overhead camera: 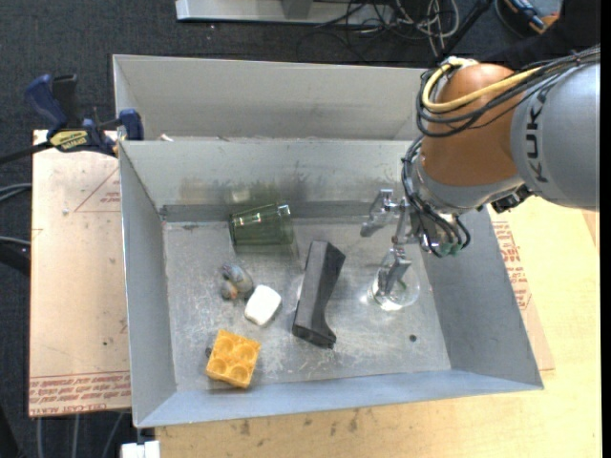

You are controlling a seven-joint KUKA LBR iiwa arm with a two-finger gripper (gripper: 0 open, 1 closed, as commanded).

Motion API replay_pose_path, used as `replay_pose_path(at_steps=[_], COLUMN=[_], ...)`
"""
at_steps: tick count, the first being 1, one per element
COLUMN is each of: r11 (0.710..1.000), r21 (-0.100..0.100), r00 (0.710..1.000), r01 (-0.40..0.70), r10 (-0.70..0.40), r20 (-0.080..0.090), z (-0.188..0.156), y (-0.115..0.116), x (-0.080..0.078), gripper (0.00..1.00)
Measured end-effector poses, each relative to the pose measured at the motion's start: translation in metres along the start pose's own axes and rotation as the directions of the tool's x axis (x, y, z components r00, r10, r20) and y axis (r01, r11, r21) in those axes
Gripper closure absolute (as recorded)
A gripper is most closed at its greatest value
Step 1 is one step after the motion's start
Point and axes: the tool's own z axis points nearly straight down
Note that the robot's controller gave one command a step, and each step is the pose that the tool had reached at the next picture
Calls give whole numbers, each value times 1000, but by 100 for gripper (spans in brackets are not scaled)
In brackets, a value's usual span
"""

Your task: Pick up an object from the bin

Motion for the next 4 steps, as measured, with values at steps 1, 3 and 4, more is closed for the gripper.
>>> replay_pose_path(at_steps=[1,3,4], r11=[989,997,940], r21=[2,3,3], r00=[988,997,940], r01=[-151,78,340], r10=[151,-78,-340], r20=[12,12,5], z=[37,28,35], y=[23,40,49], x=[-39,-53,-62], gripper=[0,0,0])
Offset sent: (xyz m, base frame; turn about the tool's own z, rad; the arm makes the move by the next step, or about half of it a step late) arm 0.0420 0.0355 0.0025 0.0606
